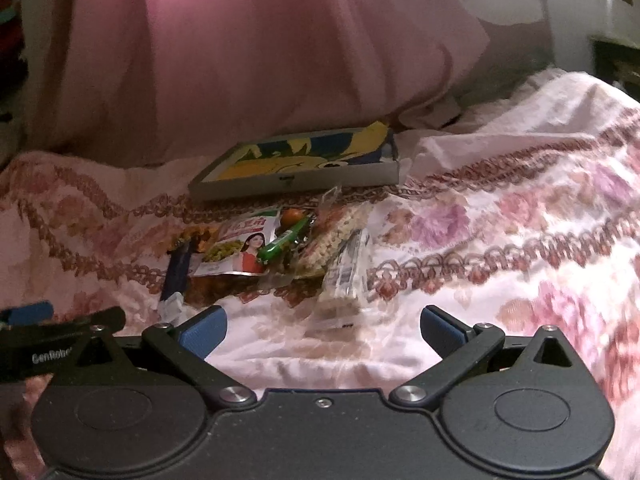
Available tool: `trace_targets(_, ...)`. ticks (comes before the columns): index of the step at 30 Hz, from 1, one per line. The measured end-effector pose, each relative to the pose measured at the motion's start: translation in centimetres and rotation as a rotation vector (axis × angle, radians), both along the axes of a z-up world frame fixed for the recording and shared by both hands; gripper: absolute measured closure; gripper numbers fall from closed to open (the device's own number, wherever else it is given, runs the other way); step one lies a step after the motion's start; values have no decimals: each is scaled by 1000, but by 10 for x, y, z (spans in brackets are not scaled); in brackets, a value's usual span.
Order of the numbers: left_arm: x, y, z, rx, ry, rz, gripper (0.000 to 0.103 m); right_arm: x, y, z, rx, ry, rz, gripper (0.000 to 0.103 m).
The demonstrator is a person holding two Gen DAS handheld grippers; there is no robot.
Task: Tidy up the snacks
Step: 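Lower the right gripper onto the clear-wrapped granola bar and close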
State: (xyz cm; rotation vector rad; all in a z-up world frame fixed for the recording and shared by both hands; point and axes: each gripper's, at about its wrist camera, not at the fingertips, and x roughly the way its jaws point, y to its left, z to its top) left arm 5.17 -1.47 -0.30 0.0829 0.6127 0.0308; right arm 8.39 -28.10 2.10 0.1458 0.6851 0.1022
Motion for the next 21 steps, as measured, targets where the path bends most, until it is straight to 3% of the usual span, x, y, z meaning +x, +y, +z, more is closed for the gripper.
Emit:
trace_targets(10, 56, -17, -3, 37, 30, 8, 0, 53, -11, -14, -70, 10, 80, 0)
trace_targets(21, 112, -63, 3, -11, 18, -168, 0, 101, 11, -55, -285, 26, 232, 3)
